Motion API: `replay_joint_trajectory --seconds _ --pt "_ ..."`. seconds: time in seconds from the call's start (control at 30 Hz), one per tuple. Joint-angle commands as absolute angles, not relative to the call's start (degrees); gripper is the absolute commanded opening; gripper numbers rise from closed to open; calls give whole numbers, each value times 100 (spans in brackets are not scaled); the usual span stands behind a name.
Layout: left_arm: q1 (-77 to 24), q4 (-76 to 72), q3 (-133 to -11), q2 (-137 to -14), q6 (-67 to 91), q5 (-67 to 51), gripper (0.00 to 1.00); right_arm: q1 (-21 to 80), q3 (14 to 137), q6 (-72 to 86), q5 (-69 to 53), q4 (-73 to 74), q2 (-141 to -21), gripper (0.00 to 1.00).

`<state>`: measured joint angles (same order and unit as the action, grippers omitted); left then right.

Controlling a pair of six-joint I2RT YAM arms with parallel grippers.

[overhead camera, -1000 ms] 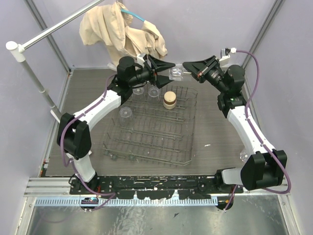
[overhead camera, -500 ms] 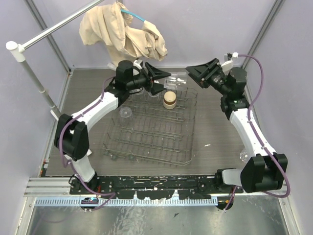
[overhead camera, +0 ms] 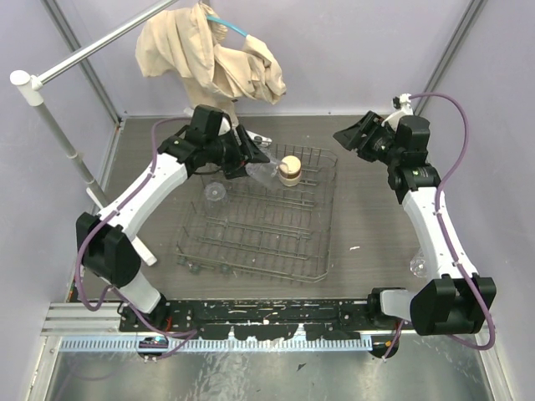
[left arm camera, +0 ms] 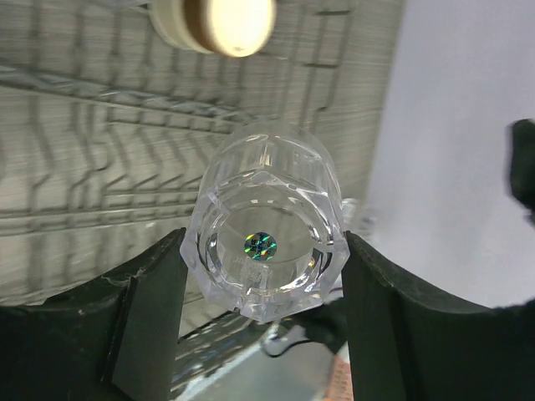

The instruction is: Load the cups into the dish rack

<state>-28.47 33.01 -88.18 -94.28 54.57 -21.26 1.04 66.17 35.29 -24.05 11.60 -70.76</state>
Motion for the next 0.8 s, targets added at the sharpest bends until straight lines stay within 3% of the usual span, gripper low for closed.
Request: replay_joint_trajectory --seconds 0.0,0.27,0.77 --pt "-2945 4563 -9040 -9157 4281 -1173 0 105 6907 2767 -2060 1496 -6853 64" --pt "-3325 5196 -9181 -9369 3549 147 0 110 6830 2854 -2165 1386 -6838 65" --pt "-3529 5201 -9382 -9773 3057 1081 0 157 6811 2844 -2206 1312 -6856 65"
